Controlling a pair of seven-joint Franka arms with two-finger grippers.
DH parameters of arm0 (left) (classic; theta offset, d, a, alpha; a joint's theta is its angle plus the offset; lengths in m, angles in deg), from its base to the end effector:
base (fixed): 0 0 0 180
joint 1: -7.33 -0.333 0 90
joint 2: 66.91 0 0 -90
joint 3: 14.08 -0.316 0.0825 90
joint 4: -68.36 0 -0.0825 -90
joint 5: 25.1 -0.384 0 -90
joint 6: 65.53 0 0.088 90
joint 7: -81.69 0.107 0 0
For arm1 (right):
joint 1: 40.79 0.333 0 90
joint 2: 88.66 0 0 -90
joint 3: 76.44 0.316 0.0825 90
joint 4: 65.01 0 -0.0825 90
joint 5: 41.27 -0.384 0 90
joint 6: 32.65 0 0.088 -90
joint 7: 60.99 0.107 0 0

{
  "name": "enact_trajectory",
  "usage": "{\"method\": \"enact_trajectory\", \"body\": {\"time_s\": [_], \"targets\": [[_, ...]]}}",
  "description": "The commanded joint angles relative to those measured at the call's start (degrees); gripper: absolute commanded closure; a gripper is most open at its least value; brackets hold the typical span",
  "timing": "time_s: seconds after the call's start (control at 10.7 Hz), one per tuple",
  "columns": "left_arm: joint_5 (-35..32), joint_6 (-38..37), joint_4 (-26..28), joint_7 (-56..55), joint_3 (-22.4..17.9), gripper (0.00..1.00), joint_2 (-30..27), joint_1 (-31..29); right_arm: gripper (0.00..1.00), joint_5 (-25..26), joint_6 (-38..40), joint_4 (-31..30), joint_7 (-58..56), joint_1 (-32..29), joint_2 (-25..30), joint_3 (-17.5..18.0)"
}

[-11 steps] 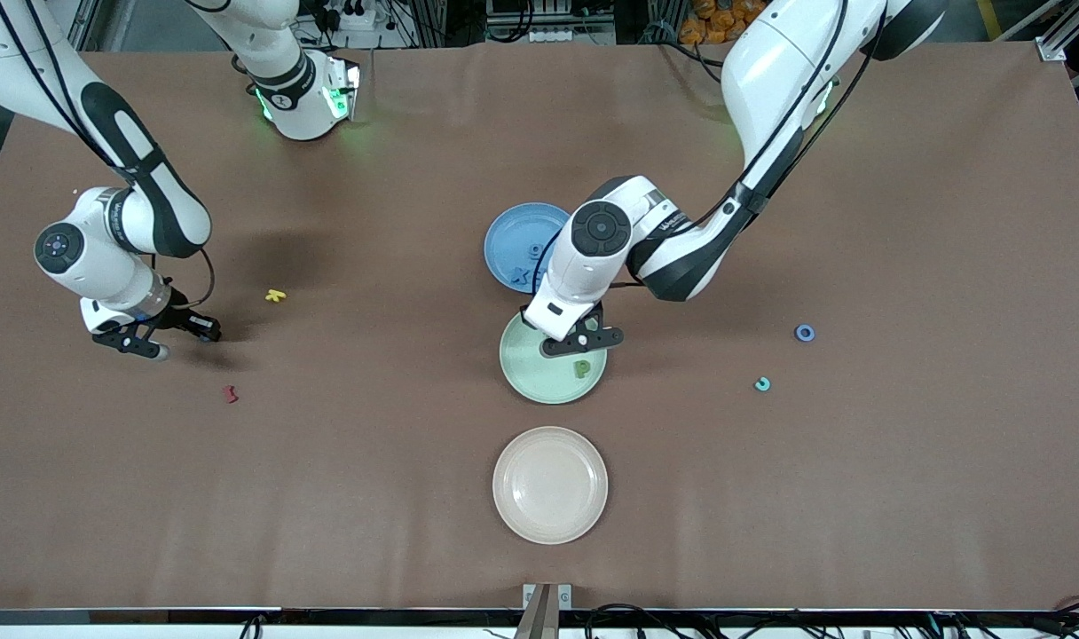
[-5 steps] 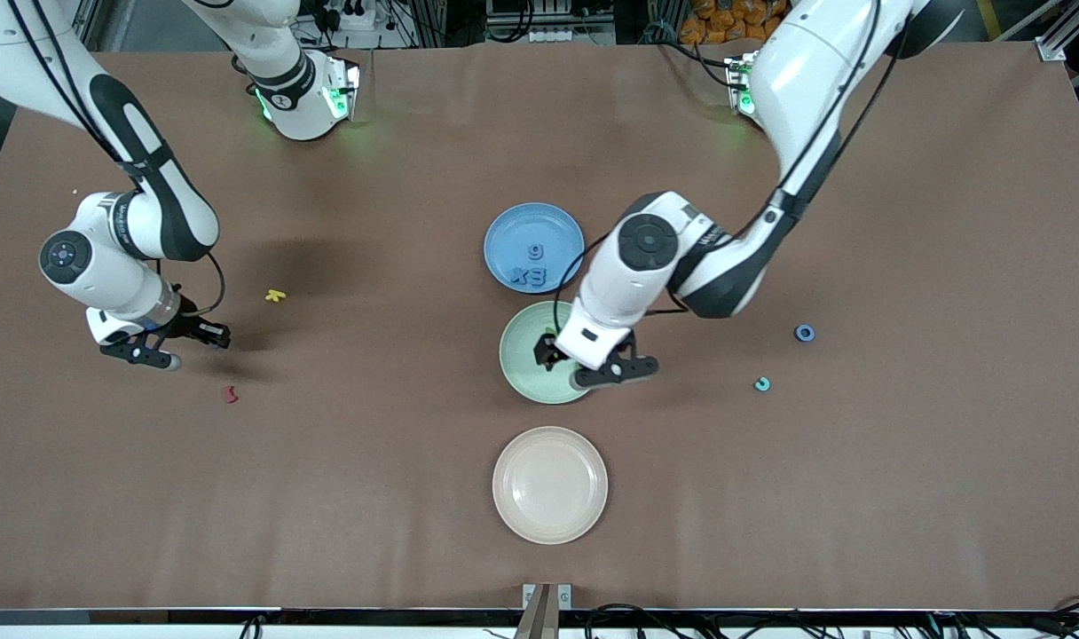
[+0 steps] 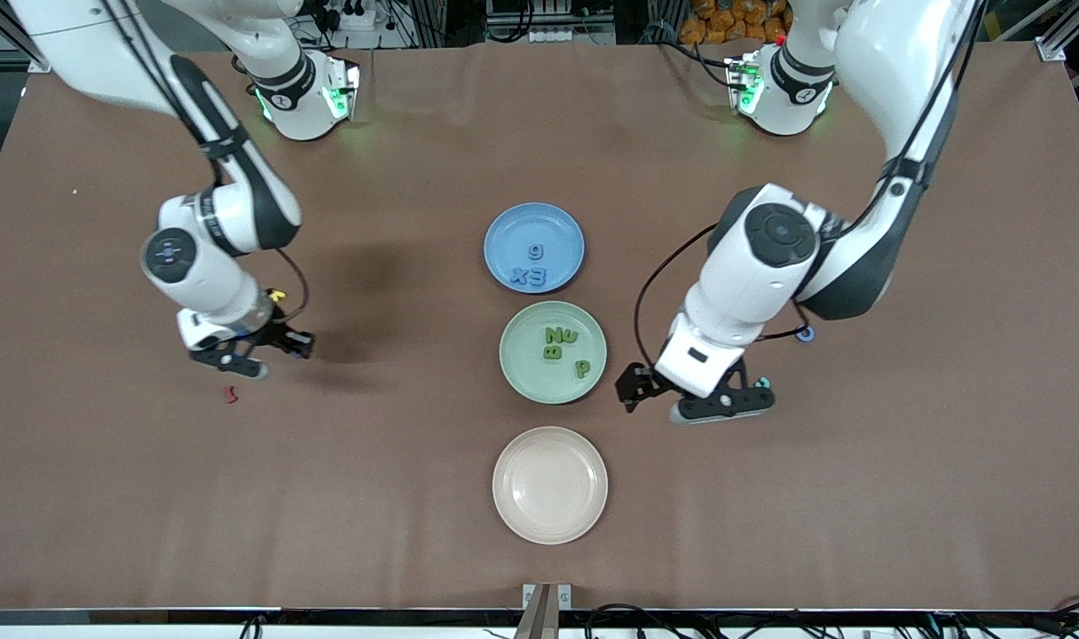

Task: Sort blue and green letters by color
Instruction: 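Place the blue G on the blue plate while the left gripper withdraws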

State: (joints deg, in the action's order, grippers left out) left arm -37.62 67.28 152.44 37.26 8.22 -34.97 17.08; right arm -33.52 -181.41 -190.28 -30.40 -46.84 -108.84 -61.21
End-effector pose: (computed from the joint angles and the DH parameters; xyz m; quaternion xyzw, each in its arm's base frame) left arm 0.6498 -0.3367 0.4093 0.9818 0.0897 0.1291 0.1066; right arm 0.5596 0.0930 0.2369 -0.9895 0.1391 -0.0322 0.0201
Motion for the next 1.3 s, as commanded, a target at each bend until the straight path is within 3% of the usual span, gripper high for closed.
{"method": "enact_trajectory", "body": {"time_s": [0.0, 0.28, 0.47, 0.65, 0.93, 1.21], "targets": [[0.2, -8.6, 2.3, 5.5, 0.5, 0.00, -8.9, -3.5, 0.99, -1.6, 1.1, 0.7, 4.1, 12.5, 1.1, -0.3], [9.2, -19.0, 2.3, 16.0, 2.2, 0.00, -16.0, -12.8, 0.98, -1.6, 1.1, 2.6, 7.4, 22.4, 0.8, -0.2], [11.8, -24.4, 2.5, 24.0, 1.0, 0.00, -20.8, -16.4, 0.97, -1.6, 1.1, 4.2, 8.9, 27.3, 0.2, 0.5], [14.1, -30.3, 2.4, 28.7, -3.6, 0.00, -25.0, -16.3, 0.96, -1.7, 1.0, 6.7, 10.6, 32.5, -1.6, 0.6], [15.6, -36.1, 2.1, 38.9, -12.7, 0.00, -29.5, -13.2, 0.96, -1.2, 1.1, 16.5, 15.2, 39.5, -10.1, 0.5], [21.0, -37.4, 2.2, 39.4, -16.8, 0.00, -30.7, -13.3, 0.96, -1.1, 1.2, 17.4, 16.0, 43.0, -12.7, 0.5]]}}
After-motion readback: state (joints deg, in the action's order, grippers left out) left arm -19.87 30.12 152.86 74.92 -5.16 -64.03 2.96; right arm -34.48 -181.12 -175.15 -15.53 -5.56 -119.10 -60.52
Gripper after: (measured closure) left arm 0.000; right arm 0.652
